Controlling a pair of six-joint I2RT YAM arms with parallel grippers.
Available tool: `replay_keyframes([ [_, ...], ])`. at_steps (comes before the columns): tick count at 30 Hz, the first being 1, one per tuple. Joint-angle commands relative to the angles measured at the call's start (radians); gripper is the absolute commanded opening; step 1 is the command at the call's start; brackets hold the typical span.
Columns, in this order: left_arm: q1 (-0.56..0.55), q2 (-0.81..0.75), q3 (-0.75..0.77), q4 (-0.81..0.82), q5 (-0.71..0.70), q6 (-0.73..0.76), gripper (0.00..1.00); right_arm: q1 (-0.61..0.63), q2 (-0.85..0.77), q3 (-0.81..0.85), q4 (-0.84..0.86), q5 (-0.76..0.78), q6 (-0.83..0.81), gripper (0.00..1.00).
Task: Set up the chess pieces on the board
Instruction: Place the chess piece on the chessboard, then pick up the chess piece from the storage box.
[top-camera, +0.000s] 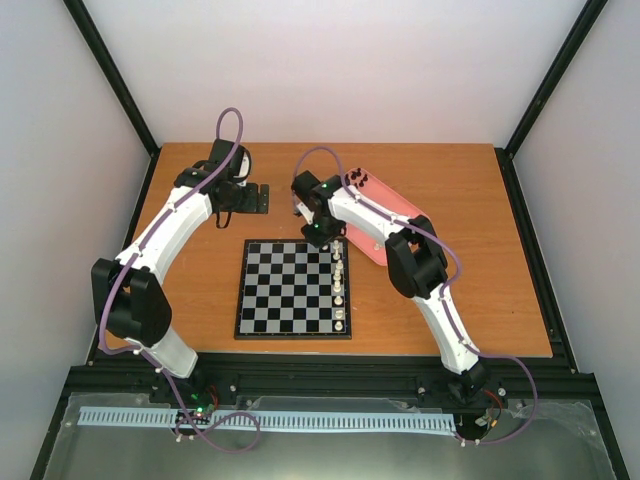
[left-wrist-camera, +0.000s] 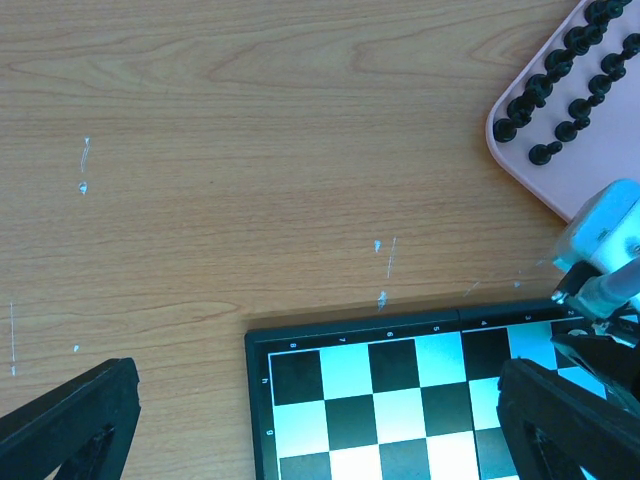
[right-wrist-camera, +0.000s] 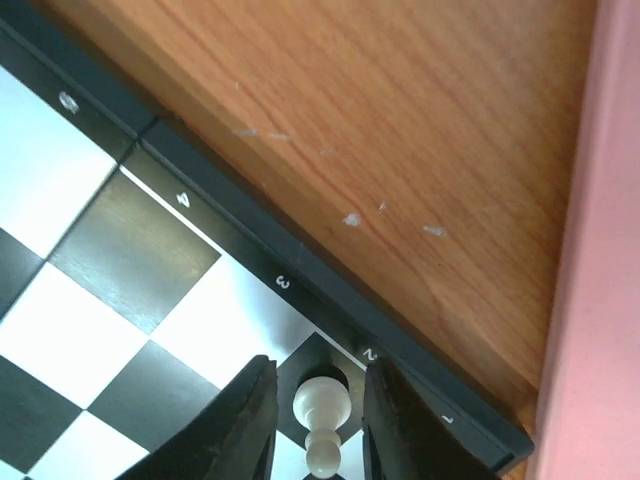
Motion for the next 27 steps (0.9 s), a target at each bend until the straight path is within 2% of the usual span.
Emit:
replay_keyframes([
  [1, -0.001, 0.015, 0.022, 0.020, 0.012, -0.009, 1.00, -0.004, -0.035, 0.082, 0.001, 0.013, -0.001, 0.32],
  [5, -0.001, 0.017, 0.027, 0.017, 0.014, -0.007, 1.00, -0.004, -0.075, 0.113, 0.004, 0.023, 0.005, 0.47],
  [10, -0.001, 0.018, 0.033, 0.012, 0.011, -0.006, 1.00, -0.031, -0.106, 0.112, -0.006, 0.126, 0.066, 0.49],
  [17, -0.001, 0.007, 0.029, 0.012, 0.015, -0.003, 1.00, -0.254, -0.118, 0.102, -0.071, 0.195, 0.309, 0.50],
  [23, -0.001, 0.000, 0.030, 0.010, 0.013, 0.000, 1.00, -0.385, -0.101, 0.072, -0.075, 0.228, 0.361, 0.49],
  [27, -0.001, 0.003, 0.030, 0.012, 0.019, -0.002, 1.00, -0.442, -0.067, 0.075, -0.060, 0.187, 0.383, 0.48],
])
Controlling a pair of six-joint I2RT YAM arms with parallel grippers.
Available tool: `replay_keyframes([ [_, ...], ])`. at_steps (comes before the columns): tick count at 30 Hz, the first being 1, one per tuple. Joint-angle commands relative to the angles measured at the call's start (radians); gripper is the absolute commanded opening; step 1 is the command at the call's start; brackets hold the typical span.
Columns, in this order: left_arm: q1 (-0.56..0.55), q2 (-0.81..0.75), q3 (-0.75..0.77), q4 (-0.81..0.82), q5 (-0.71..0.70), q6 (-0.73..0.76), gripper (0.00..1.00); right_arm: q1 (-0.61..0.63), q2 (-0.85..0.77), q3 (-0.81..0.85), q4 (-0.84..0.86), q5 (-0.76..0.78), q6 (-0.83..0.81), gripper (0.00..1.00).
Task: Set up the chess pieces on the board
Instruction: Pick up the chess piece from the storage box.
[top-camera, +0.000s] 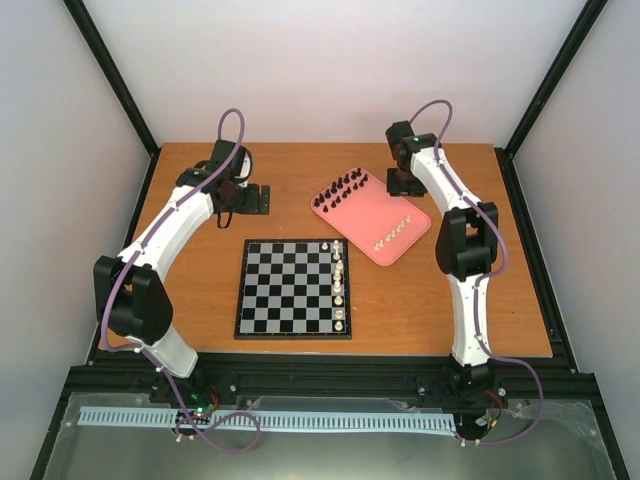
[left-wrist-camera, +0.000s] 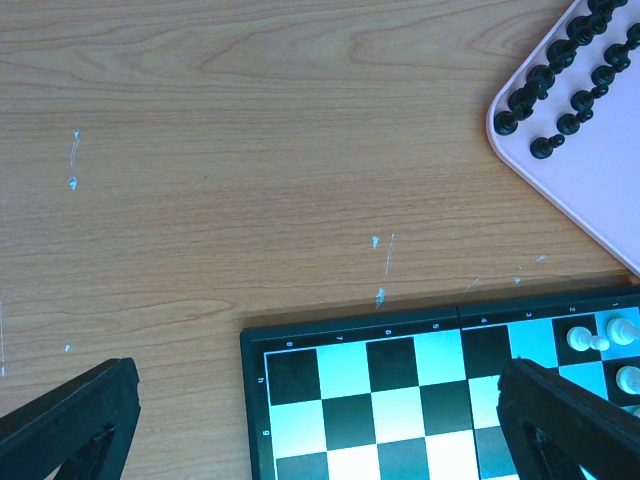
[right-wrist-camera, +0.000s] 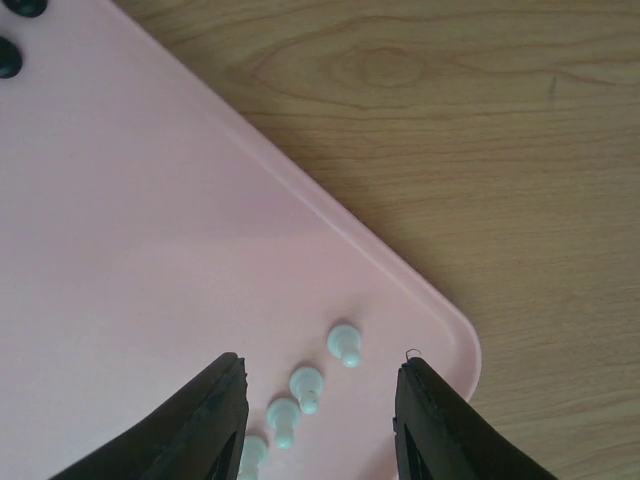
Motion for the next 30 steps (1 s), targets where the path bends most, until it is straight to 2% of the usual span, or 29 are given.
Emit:
replay_keyframes([
  [1, 0.000, -0.010, 0.028, 0.011, 0.008, -0.002, 1.00, -0.013, 0.024, -0.002, -0.008, -0.019, 0.064, 0.48],
  [23, 0.000, 0.002, 0.020, 0.013, -0.005, 0.002, 1.00, -0.092, 0.037, -0.196, 0.108, -0.131, 0.169, 0.44],
  [30, 0.001, 0.004, 0.021, 0.012, -0.004, 0.000, 1.00, -0.093, 0.049, -0.194, 0.122, -0.133, 0.172, 0.38],
])
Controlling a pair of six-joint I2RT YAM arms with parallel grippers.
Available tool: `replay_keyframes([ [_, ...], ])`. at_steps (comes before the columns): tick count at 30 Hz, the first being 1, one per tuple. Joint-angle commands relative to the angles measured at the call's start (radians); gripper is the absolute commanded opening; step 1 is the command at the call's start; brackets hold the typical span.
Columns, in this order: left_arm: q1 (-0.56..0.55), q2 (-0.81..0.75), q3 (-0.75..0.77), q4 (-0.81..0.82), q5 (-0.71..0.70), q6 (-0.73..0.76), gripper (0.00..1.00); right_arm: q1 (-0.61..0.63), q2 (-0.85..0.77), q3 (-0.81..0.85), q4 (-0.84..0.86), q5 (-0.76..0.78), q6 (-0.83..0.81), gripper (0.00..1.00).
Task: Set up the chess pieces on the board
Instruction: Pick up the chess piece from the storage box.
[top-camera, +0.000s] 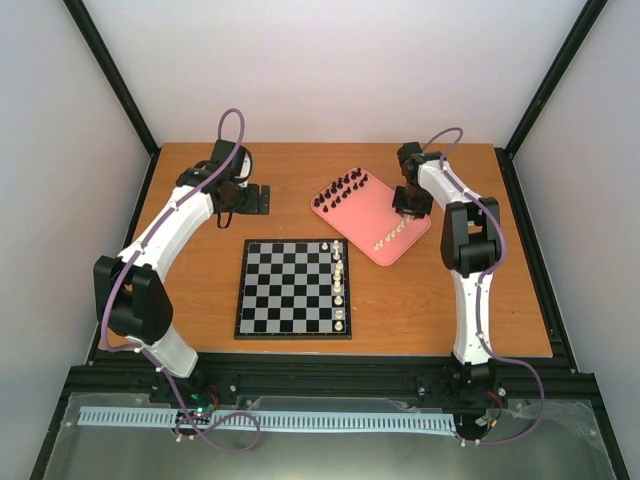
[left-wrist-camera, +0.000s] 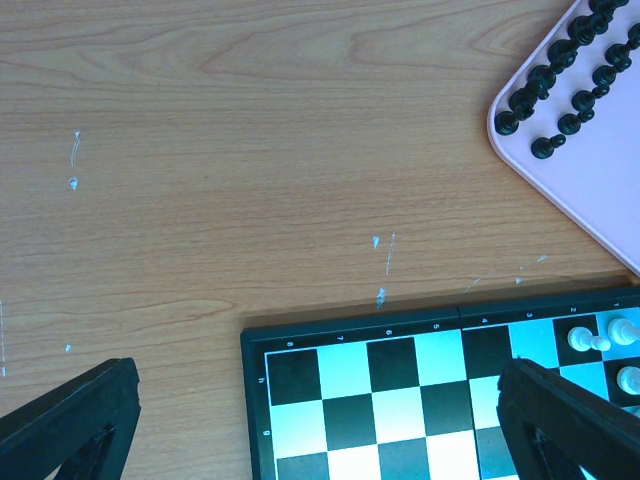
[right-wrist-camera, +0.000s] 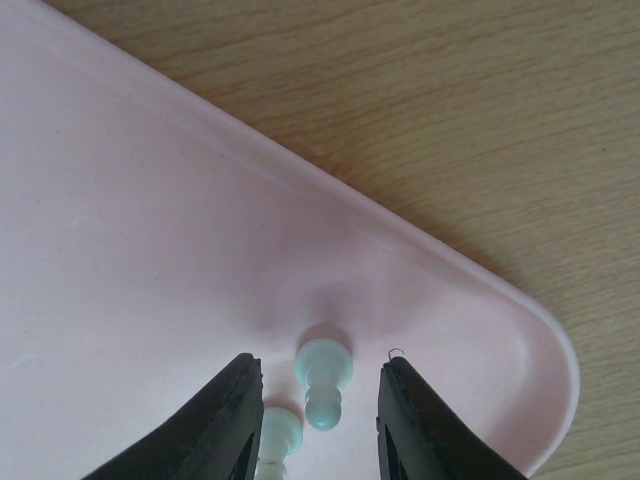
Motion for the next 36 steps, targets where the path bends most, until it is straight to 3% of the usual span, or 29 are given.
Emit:
replay_keyframes([
  [1, 0.000, 0.004, 0.021, 0.011, -0.004, 0.000, 1.00, -0.004, 0.017, 0.003, 0.019, 0.001, 0.018, 0.36],
  [10, 0.000, 0.002, 0.019, 0.012, -0.003, -0.001, 1.00, -0.005, 0.034, 0.010, 0.019, -0.004, 0.016, 0.24],
  [19, 0.000, 0.000, 0.017, 0.013, -0.003, -0.001, 1.00, -0.005, 0.027, 0.038, 0.017, 0.025, 0.006, 0.03],
  [30, 0.000, -0.001, 0.025, 0.011, -0.007, -0.007, 1.00, 0.006, -0.032, 0.124, -0.050, -0.010, -0.093, 0.03],
  [36, 0.000, -0.002, 0.032, 0.003, -0.015, -0.006, 1.00, 0.108, -0.085, 0.231, -0.169, -0.063, -0.184, 0.03],
])
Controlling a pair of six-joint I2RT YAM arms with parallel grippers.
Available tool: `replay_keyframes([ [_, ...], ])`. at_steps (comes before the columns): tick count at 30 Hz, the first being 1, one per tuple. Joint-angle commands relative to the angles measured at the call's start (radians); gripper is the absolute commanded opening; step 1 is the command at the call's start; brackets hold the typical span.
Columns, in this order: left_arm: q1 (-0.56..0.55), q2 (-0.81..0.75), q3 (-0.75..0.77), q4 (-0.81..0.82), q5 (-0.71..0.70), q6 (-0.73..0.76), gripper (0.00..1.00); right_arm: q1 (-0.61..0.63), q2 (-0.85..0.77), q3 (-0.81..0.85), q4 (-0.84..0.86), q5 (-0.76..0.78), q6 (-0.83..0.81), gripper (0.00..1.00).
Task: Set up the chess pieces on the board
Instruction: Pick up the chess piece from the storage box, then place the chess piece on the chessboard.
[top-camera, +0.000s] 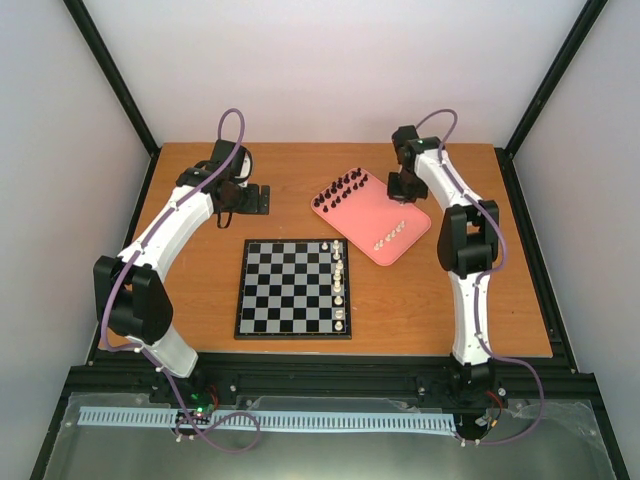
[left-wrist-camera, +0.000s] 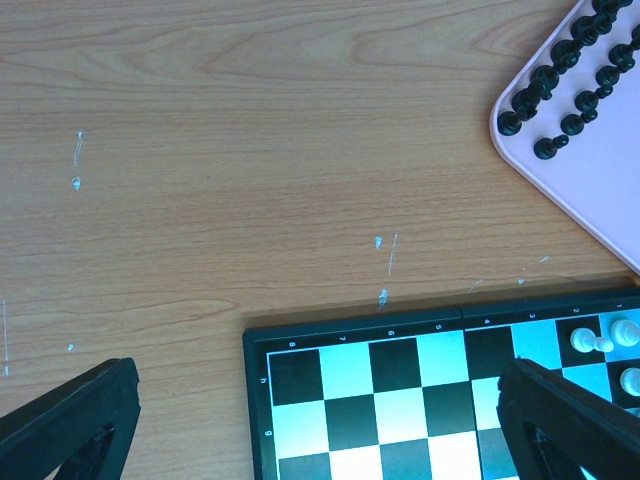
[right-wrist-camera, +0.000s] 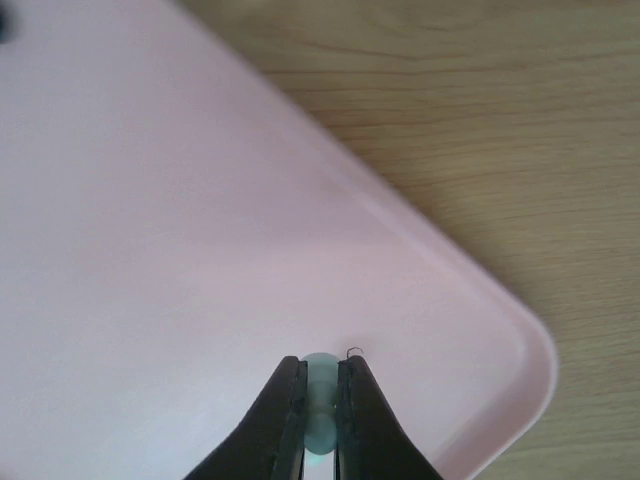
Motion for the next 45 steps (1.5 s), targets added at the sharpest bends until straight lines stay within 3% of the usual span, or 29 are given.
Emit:
replay_keyframes([
  [1, 0.000, -0.001, 0.032, 0.002, -0.012, -0.006, 1.00, 0.113, -0.100, 0.110, -0.116, -0.063, -0.090, 0.03],
  [8, -0.001, -0.011, 0.039, -0.002, -0.023, -0.002, 1.00, 0.355, -0.137, 0.158, -0.197, -0.165, -0.131, 0.03],
  [15, 0.001, -0.027, 0.018, 0.007, -0.022, -0.001, 1.00, 0.529, -0.183, 0.032, -0.198, -0.111, -0.200, 0.03],
  [26, -0.001, -0.033, 0.004, 0.022, -0.012, -0.010, 1.00, 0.564, -0.261, -0.243, -0.059, -0.124, -0.233, 0.03],
  [45, 0.000, -0.030, 0.007, 0.015, -0.020, -0.010, 1.00, 0.566, -0.139, -0.186, 0.006, -0.118, -0.207, 0.03],
])
